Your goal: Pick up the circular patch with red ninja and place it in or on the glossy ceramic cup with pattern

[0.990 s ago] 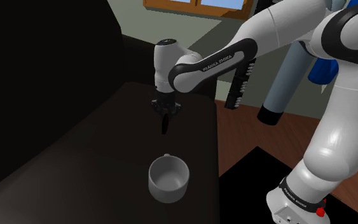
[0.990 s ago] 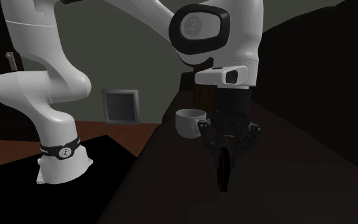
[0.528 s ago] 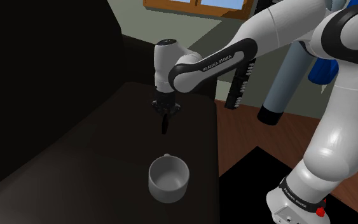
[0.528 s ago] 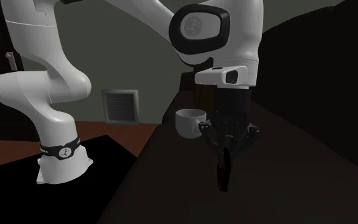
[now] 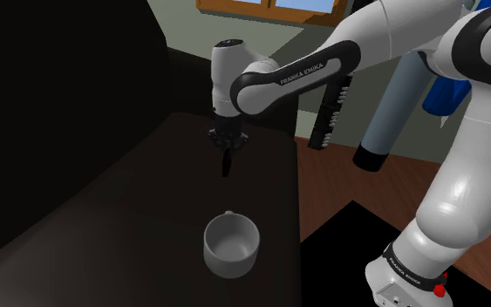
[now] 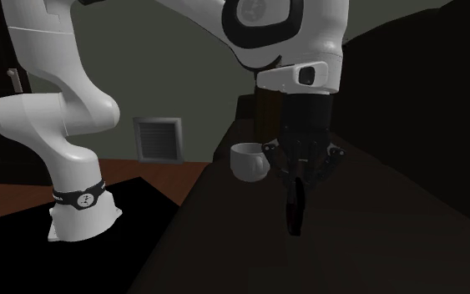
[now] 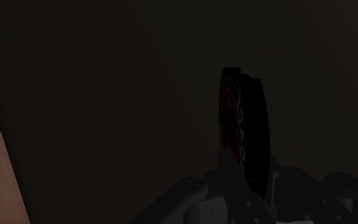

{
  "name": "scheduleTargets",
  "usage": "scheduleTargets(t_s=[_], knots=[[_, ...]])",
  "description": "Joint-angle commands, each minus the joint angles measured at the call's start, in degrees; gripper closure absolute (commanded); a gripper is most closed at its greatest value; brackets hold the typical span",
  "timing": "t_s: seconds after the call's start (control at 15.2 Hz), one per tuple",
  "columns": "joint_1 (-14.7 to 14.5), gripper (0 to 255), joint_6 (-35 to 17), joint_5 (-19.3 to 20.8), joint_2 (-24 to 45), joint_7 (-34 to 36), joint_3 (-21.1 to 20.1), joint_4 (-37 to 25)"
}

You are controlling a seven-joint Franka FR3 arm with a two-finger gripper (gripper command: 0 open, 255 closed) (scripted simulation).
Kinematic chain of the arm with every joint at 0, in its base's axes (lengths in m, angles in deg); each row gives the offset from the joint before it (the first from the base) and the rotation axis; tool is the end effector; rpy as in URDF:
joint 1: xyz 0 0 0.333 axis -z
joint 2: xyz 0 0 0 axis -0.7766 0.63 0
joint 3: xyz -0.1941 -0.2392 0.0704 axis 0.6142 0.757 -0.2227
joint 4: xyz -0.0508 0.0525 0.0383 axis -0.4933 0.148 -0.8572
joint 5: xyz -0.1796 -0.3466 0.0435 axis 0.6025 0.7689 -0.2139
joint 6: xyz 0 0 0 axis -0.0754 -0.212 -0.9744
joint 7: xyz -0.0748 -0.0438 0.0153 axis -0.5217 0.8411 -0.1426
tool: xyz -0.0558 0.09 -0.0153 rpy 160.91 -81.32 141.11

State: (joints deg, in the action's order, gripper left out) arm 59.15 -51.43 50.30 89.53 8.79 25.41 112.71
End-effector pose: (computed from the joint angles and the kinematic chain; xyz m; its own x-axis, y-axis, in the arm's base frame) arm 0.5367 0.2527 0.3884 0.6469 -0.7512 0.1314 -0.7604 -0.6484 0.0369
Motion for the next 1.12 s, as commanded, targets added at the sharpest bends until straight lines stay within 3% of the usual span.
scheduleTargets(t_s=[0.0,1.06], knots=[[0.2,255,1.2,-0.7,-0.8,-0.7,-0.2,-0.7],[0.8,255,12.1,-4.5,-4.8,-4.3,-1.0,-8.7]])
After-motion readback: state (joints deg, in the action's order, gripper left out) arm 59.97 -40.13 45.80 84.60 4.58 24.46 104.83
